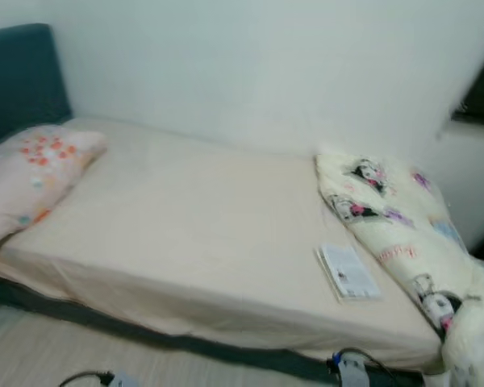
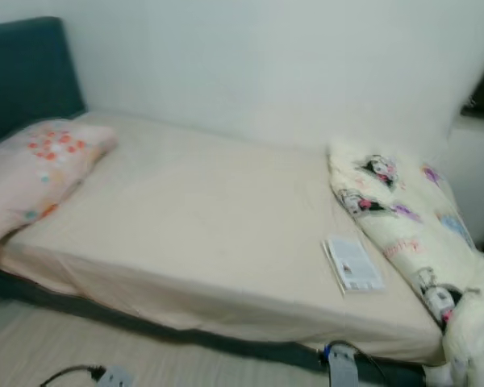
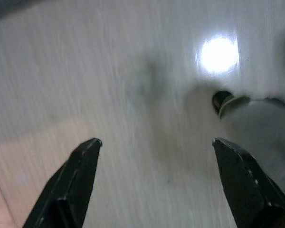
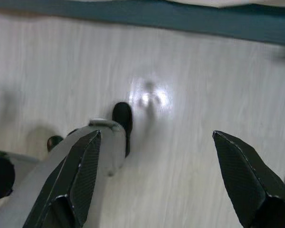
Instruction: Clean up the room
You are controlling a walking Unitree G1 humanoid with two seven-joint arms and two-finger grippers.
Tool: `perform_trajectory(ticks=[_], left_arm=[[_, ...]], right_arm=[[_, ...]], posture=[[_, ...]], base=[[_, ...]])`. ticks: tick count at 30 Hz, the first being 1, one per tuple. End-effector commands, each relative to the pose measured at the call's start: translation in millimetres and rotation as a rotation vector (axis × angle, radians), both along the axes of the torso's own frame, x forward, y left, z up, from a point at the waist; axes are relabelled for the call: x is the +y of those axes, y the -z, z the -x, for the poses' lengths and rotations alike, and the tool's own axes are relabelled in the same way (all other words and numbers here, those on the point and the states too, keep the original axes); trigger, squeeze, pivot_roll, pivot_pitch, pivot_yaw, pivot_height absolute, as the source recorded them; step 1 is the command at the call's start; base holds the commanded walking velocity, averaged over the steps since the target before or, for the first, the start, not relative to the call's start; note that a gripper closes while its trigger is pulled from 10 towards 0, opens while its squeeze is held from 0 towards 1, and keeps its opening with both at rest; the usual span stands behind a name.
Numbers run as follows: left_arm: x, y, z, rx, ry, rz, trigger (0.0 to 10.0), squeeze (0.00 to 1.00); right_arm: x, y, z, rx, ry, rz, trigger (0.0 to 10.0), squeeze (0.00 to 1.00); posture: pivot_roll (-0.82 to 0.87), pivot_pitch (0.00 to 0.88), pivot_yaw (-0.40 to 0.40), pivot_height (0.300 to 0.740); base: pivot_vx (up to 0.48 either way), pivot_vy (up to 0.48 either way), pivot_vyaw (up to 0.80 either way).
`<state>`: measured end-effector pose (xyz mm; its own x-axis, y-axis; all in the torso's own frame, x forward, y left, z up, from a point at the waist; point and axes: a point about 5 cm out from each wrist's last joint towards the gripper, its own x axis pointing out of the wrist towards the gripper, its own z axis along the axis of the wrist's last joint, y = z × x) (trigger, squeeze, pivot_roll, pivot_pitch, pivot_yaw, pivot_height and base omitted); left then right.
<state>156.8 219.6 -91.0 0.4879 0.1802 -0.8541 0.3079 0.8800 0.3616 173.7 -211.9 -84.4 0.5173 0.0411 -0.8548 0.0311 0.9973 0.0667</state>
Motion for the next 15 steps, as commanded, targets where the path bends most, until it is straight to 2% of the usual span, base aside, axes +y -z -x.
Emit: perform_trajectory(ticks=[1,8,15], left_arm=[[-7.7,2,1.2,0.010,-0.009,0.030,10.0,0.00],[-9.6,2,0.8,-0.016,-0.117,0.098,10.0,0.00],[-8.5,1,-0.8,-0.020,-0.129,0.106,10.0,0.00]], right_arm=[[-3.5,-2,-2.3,-0.002,0.001,0.006,10.0,0.00],[15.9,1,-3.5,0.001,-0.009,-0.014,10.0,0.00],[25.0,4,0.4,0.007,-0.017,-0.024,10.0,0.00]], posture=[[0.12,0.000,-0.085,0.740],[0.12,0.000,-0.087,0.740],[0.11,0.000,-0.085,0.740]], base=[[0.000,0.000,-0.79],[0.000,0.000,-0.79],[0.000,0.000,-0.79]])
